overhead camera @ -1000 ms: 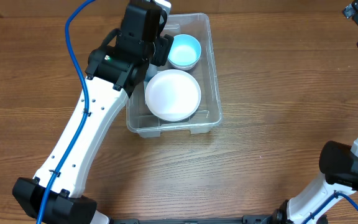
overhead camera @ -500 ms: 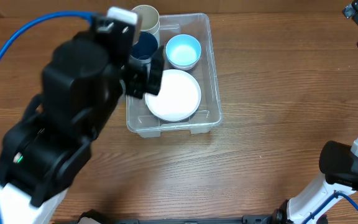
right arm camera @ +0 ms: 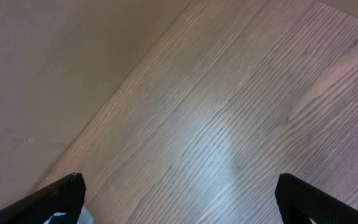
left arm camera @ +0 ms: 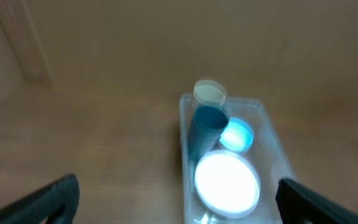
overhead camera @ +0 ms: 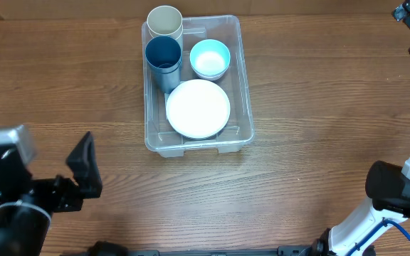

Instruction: Pack container

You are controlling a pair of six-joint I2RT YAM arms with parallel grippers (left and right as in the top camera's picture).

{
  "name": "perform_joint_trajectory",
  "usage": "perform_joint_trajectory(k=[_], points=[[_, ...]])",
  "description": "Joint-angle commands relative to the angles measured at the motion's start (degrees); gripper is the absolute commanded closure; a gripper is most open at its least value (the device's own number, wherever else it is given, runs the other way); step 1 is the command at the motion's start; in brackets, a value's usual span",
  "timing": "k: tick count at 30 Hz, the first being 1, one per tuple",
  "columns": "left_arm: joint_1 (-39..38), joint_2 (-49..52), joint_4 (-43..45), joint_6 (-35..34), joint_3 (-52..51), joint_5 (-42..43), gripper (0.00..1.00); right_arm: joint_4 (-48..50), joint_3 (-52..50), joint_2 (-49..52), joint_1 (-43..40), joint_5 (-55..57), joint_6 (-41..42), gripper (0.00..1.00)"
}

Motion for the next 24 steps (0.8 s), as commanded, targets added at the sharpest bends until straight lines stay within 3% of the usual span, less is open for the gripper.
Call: perform_joint_trajectory(k=[1,6,12,14,16,24], points=[[6.51,-11.54,18.71,8.98,-20.11,13.70,0.00,0.15,0.33,-0.09,0.00,0.15,0.17,0.00],[13.11,-26.88,49.03,11.41,-53.64,31.01,0.00,0.15,0.33,-0.09,0.00,0.15,0.17,0.00],[13.27,-40.02,63.89,8.94,-78.03,31.93,0.00,0.15,0.33,-0.11,0.00,0.15,0.17,0.00],[13.27,-42.38,69.70,8.33,-84.67,27.89,0.00,0.15,0.33,-0.09,0.00,0.15,0.17,0.00],[13.27,-44.41,71.54,4.90,-89.99,17.09,0.00,0.15,0.33,-0.11,0.00,0.15,0.17,0.00],[13.49,-46.56,66.66,4.92,-97.09,12.39,0.00,0.15,0.33,-0.11,0.00,0.15,0.17,0.00]])
